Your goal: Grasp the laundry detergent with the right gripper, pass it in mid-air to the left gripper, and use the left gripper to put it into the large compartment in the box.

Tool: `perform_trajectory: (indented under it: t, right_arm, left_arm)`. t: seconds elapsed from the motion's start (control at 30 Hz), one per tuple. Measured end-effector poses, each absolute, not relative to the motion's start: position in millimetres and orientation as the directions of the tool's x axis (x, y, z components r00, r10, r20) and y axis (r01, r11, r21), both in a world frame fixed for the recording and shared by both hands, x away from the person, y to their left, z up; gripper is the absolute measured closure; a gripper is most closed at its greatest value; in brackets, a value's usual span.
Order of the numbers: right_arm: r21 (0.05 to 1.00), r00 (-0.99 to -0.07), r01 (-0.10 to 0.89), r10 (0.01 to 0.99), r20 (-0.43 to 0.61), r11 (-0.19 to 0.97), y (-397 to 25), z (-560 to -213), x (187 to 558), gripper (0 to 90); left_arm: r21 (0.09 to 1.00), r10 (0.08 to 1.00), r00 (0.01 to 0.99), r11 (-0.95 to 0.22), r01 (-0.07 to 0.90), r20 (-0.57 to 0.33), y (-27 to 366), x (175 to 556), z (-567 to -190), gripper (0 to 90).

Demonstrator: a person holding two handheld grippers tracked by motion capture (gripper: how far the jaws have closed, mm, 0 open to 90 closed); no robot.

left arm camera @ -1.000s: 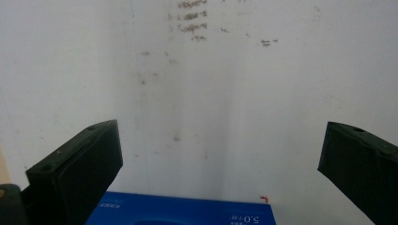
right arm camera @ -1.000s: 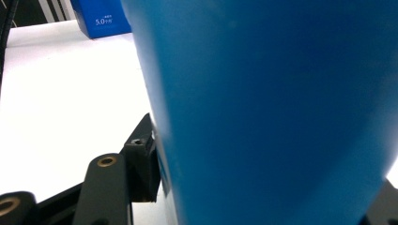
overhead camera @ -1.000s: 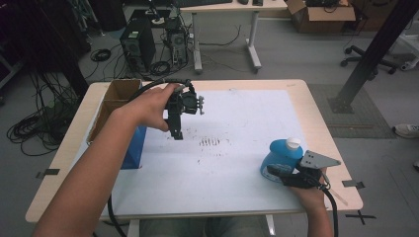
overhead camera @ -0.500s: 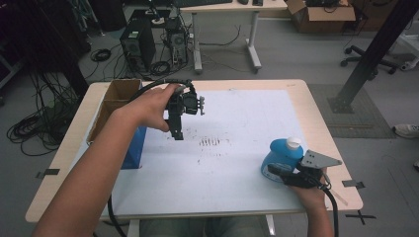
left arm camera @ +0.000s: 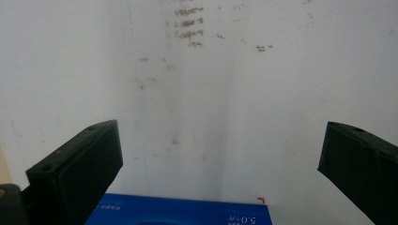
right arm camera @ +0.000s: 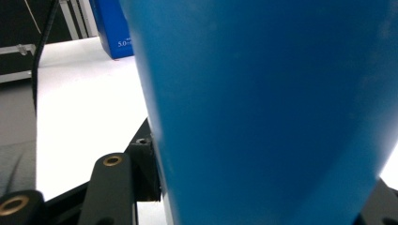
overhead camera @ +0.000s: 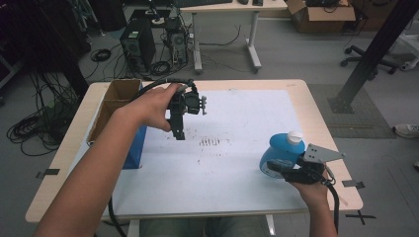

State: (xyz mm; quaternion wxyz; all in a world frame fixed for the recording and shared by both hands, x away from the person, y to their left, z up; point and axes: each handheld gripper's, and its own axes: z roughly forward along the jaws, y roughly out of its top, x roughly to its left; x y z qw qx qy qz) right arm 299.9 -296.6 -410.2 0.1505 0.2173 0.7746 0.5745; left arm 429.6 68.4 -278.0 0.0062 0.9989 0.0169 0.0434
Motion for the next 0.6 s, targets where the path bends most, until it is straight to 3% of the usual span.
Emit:
perform_trajectory:
  t: [0.6]
  right_arm:
    - [0.955,-0.894,0.131,0.448,-0.003,0.267,-271.1,-378.5,304.6,44.2]
  left_arm:
    - [0.039,0.033,0.997,-0.999,0.030,0.077,68.0,426.2,-261.0,0.4]
